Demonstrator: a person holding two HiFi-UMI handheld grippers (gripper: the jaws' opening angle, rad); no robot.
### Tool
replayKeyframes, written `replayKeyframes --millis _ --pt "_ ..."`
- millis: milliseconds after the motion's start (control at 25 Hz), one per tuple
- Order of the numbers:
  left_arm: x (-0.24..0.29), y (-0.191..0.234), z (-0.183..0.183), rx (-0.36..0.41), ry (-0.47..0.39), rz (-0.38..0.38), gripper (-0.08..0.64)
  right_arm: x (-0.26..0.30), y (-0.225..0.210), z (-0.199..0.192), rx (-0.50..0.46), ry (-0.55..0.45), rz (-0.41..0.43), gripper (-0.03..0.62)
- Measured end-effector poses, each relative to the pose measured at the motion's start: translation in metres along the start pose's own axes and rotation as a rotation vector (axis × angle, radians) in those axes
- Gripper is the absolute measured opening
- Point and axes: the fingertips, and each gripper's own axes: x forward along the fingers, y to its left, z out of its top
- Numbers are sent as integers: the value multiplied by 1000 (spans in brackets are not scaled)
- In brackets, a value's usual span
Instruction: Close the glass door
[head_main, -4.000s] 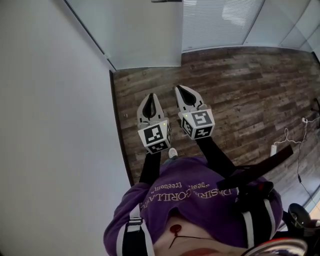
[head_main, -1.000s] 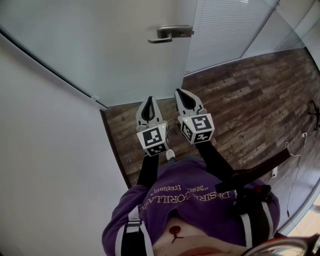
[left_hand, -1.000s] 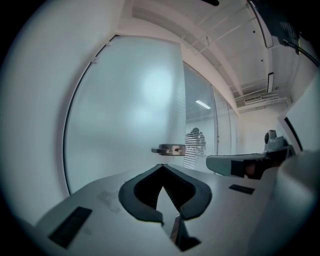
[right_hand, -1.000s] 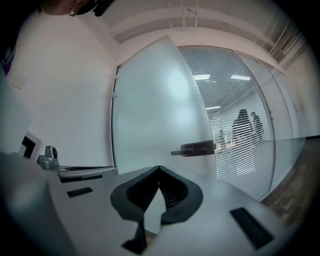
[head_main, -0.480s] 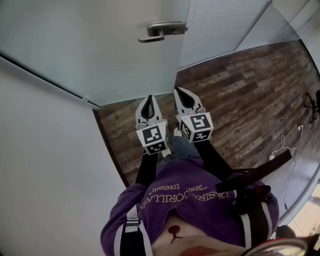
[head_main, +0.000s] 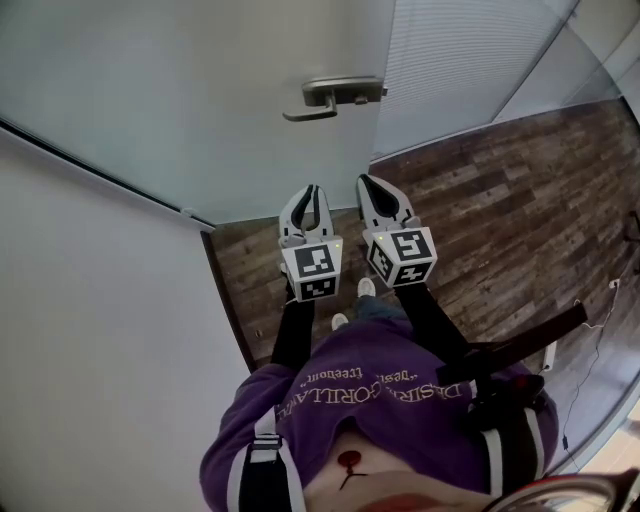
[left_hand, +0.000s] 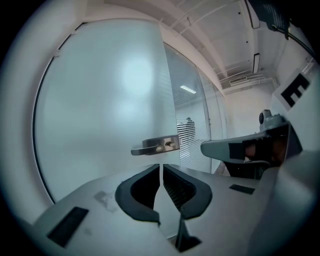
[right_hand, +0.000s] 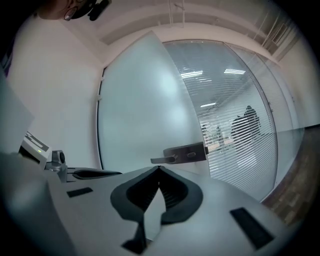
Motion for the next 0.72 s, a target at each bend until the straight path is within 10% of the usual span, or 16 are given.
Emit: replayKeyframes --millis 720 --pt "111 40 17 586 92 111 181 18 -66 -3 59 24 -8 -9"
